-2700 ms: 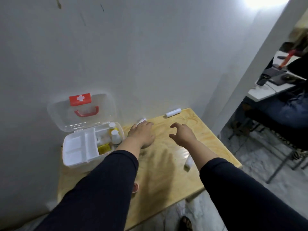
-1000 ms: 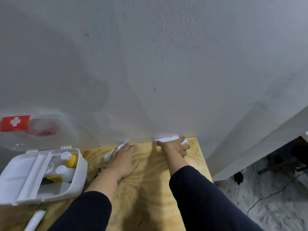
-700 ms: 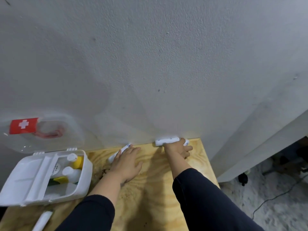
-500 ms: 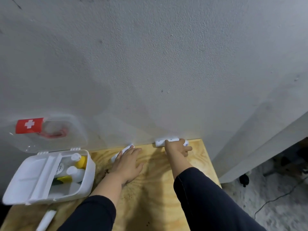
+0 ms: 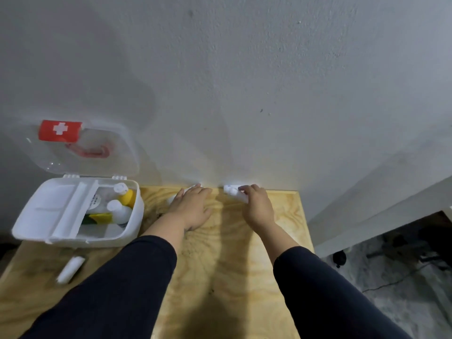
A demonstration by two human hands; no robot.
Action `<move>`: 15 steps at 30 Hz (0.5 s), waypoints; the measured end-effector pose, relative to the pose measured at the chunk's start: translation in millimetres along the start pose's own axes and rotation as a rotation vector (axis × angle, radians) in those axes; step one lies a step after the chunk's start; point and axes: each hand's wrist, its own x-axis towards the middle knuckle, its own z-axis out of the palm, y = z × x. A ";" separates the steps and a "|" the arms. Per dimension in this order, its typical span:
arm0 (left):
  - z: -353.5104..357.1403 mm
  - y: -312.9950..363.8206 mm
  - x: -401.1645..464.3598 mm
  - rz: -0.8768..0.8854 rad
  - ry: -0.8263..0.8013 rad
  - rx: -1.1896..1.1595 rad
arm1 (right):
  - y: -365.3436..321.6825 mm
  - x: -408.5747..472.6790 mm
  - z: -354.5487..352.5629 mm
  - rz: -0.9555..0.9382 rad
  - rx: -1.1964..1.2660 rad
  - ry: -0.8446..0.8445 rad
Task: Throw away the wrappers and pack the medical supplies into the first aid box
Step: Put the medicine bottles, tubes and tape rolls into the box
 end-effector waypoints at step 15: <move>2.3 -12.3 2.3 -0.045 0.014 -0.022 | 4.9 27.4 0.2 -0.292 -0.345 -0.151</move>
